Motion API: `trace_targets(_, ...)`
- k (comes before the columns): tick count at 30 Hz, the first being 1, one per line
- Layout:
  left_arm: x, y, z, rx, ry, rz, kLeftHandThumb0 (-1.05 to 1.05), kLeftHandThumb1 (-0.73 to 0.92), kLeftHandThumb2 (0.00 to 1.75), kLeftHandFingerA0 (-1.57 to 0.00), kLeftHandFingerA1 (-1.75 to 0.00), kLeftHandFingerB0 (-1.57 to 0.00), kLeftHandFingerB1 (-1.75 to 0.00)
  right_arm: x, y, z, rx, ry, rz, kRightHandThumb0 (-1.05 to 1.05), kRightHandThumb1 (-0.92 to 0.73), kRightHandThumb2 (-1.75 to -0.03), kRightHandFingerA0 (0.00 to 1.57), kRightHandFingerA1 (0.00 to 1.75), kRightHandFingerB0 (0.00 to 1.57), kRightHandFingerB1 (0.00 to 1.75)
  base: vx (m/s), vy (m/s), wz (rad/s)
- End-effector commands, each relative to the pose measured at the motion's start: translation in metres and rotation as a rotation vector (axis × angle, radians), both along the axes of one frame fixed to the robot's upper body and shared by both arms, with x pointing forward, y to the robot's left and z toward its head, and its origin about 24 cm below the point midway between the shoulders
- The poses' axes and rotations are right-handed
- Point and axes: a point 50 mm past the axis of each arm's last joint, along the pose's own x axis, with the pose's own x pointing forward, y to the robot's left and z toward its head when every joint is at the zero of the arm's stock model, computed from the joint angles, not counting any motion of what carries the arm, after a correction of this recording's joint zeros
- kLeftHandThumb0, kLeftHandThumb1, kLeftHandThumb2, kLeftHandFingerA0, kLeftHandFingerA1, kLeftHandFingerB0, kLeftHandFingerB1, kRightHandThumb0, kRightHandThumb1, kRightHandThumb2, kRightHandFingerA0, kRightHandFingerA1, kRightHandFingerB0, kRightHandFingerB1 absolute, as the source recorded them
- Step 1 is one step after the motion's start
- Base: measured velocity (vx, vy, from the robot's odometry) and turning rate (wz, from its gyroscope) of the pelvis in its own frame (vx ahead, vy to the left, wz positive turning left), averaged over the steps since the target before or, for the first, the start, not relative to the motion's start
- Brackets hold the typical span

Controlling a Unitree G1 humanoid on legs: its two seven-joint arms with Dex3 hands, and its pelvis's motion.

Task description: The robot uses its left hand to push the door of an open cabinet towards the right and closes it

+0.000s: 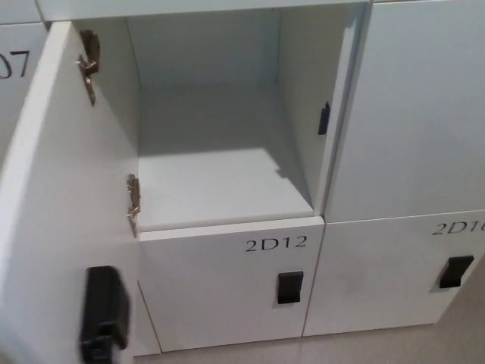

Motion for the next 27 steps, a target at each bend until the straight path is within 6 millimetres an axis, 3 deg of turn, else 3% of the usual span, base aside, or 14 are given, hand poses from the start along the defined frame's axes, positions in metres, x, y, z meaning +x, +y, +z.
trace_targets(1, 0.013, -0.096, -0.005, 0.216, -0.06, -0.37, -0.83, 0.92, 0.74, -0.3, -0.32, -0.22, -0.29, 0.007, -0.004, 0.004, -0.012, -0.028, -0.011, -0.62, -0.9, -0.67, 0.3, 0.36, 0.22, 0.3, 0.0, 0.0, 0.0)
trace_targets(8, 0.009, -0.168, -0.002, 0.257, -0.107, -0.585, -0.81, 0.92, 0.74, -0.3, -0.32, -0.2, -0.29, 0.012, -0.006, 0.007, -0.011, -0.037, -0.005, -0.63, -0.9, -0.67, 0.31, 0.35, 0.22, 0.3, 0.0, 0.0, 0.0)
trace_targets(15, -0.031, -0.318, 0.066, 0.176, -0.343, -1.031, -0.8, 0.92, 0.74, -0.23, -0.3, -0.16, -0.28, 0.028, -0.001, 0.012, -0.026, -0.076, 0.01, -0.66, -0.91, -0.68, 0.31, 0.36, 0.21, 0.3, -0.01, 0.001, 0.03)
trace_targets(16, -0.051, -0.352, 0.084, 0.184, -0.406, -1.148, -0.35, 0.53, 1.11, 0.0, -0.46, 0.0, -0.46, 0.031, 0.001, 0.012, -0.013, -0.087, 0.003, -0.65, -0.9, -0.67, 0.31, 0.36, 0.21, 0.3, 0.0, 0.0, 0.0)
trace_targets(17, -0.057, -0.36, 0.088, 0.187, -0.422, -1.177, -0.35, 0.53, 1.11, 0.0, -0.46, 0.0, -0.46, 0.032, 0.002, 0.012, -0.01, -0.09, 0.001, -0.65, -0.9, -0.67, 0.31, 0.36, 0.21, 0.3, 0.0, 0.0, 0.0)
trace_targets(18, -0.072, -0.376, 0.095, 0.17, -0.46, -1.24, -0.77, 0.92, 0.72, -0.25, -0.3, -0.16, -0.28, 0.034, 0.003, 0.014, 0.007, -0.108, 0.007, -0.68, -0.74, -1.03, 0.3, 0.48, 0.3, 0.47, 0.0, 0.0, 0.0)
trace_targets(19, -0.081, -0.385, 0.099, 0.156, -0.483, -1.277, -0.77, 0.92, 0.72, -0.25, -0.3, -0.16, -0.28, 0.035, 0.004, 0.015, 0.019, -0.12, 0.012, -0.68, -0.74, -1.03, 0.3, 0.48, 0.3, 0.47, 0.0, 0.0, 0.0)
trace_targets(20, -0.097, -0.397, 0.106, 0.148, -0.523, -1.346, -0.34, 0.55, 1.12, -0.01, -0.46, 0.0, -0.46, 0.037, 0.005, 0.016, 0.015, -0.126, 0.047, -0.52, -0.75, -0.63, 0.5, 0.38, 0.58, 0.4, 0.0, 0.0, 0.0)
trace_targets(21, -0.103, -0.4, 0.108, 0.154, -0.536, -1.371, -0.34, 0.55, 1.12, -0.01, -0.46, 0.0, -0.46, 0.038, 0.005, 0.016, 0.004, -0.12, 0.069, -0.52, -0.75, -0.63, 0.5, 0.38, 0.58, 0.4, -0.01, 0.001, -0.2)
trace_targets(22, -0.115, -0.403, 0.112, 0.156, -0.566, -1.411, -0.72, 0.92, 0.73, -0.24, -0.31, -0.15, -0.28, 0.038, 0.004, 0.015, -0.069, -0.079, 0.132, -0.5, -0.73, -0.62, 0.51, 0.37, 0.57, 0.39, 0.0, -0.005, -0.2)
trace_targets(23, -0.117, -0.403, 0.112, 0.156, -0.571, -1.415, -0.72, 0.92, 0.73, -0.24, -0.31, -0.15, -0.28, 0.039, 0.004, 0.015, -0.088, -0.07, 0.143, -0.5, -0.73, -0.62, 0.51, 0.37, 0.57, 0.39, 0.03, -0.021, -0.25)
trace_targets(25, -0.122, -0.397, 0.105, 0.176, -0.577, -1.436, -0.67, 0.92, 0.8, -0.16, -0.31, -0.09, -0.26, 0.039, 0.003, 0.016, -0.101, -0.065, 0.153, -0.5, -0.73, -0.62, 0.51, 0.37, 0.57, 0.39, 0.03, -0.043, -0.27)
trace_targets(26, -0.12, -0.392, 0.098, 0.18, -0.548, -1.431, -0.75, 0.92, 1.15, -0.08, -0.3, -0.08, -0.24, 0.038, 0.003, 0.016, -0.103, -0.065, 0.155, -0.5, -0.73, -0.62, 0.51, 0.37, 0.57, 0.39, 0.04, -0.047, -0.26)
trace_targets(27, -0.119, -0.388, 0.093, 0.184, -0.527, -1.427, -0.75, 0.92, 1.15, -0.08, -0.3, -0.08, -0.24, 0.038, 0.002, 0.016, -0.104, -0.065, 0.156, -0.5, -0.73, -0.62, 0.51, 0.37, 0.57, 0.39, 0.03, -0.042, -0.22)
